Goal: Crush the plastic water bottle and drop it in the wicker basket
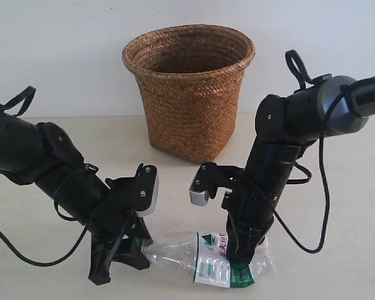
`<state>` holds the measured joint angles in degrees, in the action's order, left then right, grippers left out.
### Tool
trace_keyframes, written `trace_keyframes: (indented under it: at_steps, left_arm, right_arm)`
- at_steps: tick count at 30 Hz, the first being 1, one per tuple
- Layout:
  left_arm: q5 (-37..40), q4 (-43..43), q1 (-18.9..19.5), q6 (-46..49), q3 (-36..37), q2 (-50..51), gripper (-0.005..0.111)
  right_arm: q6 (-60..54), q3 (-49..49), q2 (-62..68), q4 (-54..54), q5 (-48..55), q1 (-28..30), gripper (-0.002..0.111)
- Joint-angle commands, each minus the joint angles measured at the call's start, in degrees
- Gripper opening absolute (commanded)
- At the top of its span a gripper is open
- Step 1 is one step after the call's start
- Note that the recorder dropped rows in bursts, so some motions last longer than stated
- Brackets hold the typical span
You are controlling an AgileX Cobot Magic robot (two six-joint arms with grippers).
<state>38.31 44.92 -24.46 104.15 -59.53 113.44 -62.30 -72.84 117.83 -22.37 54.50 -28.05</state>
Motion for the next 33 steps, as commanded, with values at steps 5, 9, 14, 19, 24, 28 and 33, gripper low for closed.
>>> trace_keyframes:
  at_steps: [5,9,14,19,24,28,33]
  left_arm:
    - [-0.2,0.1,-0.1,-0.8,0.0,0.9,0.004]
    - [-0.2,0.1,-0.1,-0.8,0.0,0.9,0.004]
    - [-0.2,0.3,-0.1,-0.8,0.0,0.9,0.004]
    - [-0.2,0.3,-0.1,-0.8,0.0,0.9,0.004]
    - [-0.2,0.2,-0.1,-0.8,-0.1,0.9,0.004]
    - [-0.4,0.2,-0.1,-0.8,-0.1,0.9,0.004]
    - [-0.4,0.2,-0.1,-0.8,-0.1,0.9,0.004]
  right_arm:
    - [4.5,1.3,-8.9,1.6,-5.2,0.0,0.000]
    - [4.7,1.3,-15.5,-2.7,-5.1,0.0,0.000]
    - [0.4,1.3,-14.7,-15.0,-5.0,0.0,0.000]
    - [0.3,1.3,-9.9,-17.4,-5.0,0.0,0.000]
    - [0.0,1.3,-5.7,-18.9,-5.4,0.0,0.000]
    - [-0.2,1.3,-4.1,-19.1,-5.2,0.0,0.000]
    - [-0.1,1.3,-4.0,-19.2,-4.2,0.0,0.000]
